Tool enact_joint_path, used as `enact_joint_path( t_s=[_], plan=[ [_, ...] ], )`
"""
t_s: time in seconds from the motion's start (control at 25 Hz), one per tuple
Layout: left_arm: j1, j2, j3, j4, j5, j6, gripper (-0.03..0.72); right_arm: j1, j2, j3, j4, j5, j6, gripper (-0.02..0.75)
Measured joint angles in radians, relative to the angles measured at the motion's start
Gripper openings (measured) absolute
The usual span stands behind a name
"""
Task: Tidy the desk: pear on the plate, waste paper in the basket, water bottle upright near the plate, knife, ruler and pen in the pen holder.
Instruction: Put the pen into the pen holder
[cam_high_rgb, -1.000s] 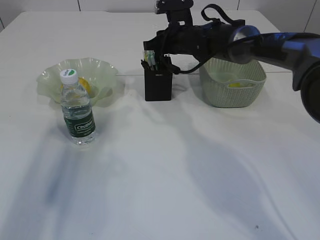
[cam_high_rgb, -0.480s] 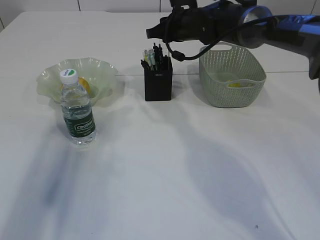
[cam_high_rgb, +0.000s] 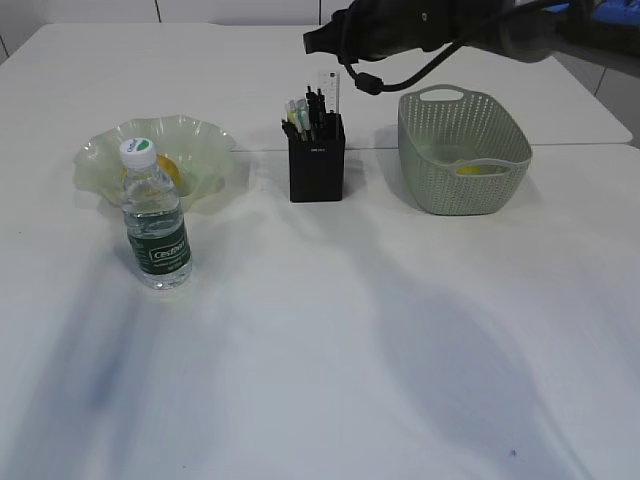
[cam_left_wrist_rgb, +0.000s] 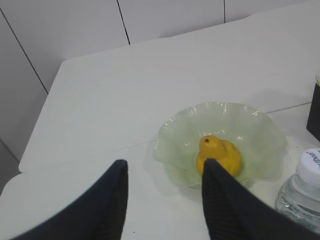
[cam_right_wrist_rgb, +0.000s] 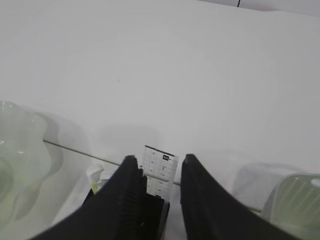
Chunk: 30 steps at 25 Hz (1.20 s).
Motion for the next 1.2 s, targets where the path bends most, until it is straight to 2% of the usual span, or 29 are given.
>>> enact_joint_path(
  t_s=[0.32,0.56,0.68,0.92,1.2],
  plan=[
    [0.0,0.0,0.0,0.057,-0.014,0.0,0.341,-0.002,-0.037,0.0,0.0,0.138,-0.002,0.221],
    [0.0,0.0,0.0,0.079,-0.047,0.0,0.341,-0.002,-0.043,0.0,0.002,0.153,-0.002,0.224],
    [0.0,0.0,0.0,0.079,-0.05,0.0,0.341,-0.002,-0.043,0.0,0.002,0.155,-0.002,0.255],
    [0.0,0.0,0.0,0.079,-0.057,0.0,0.356,-0.002,-0.074,0.0,0.002,0.184,0.002,0.37],
    [0.0,0.0,-0.012,0.079,-0.081,0.0,0.403,-0.002,-0.153,0.0,-0.041,0.227,0.002,0.386]
  ],
)
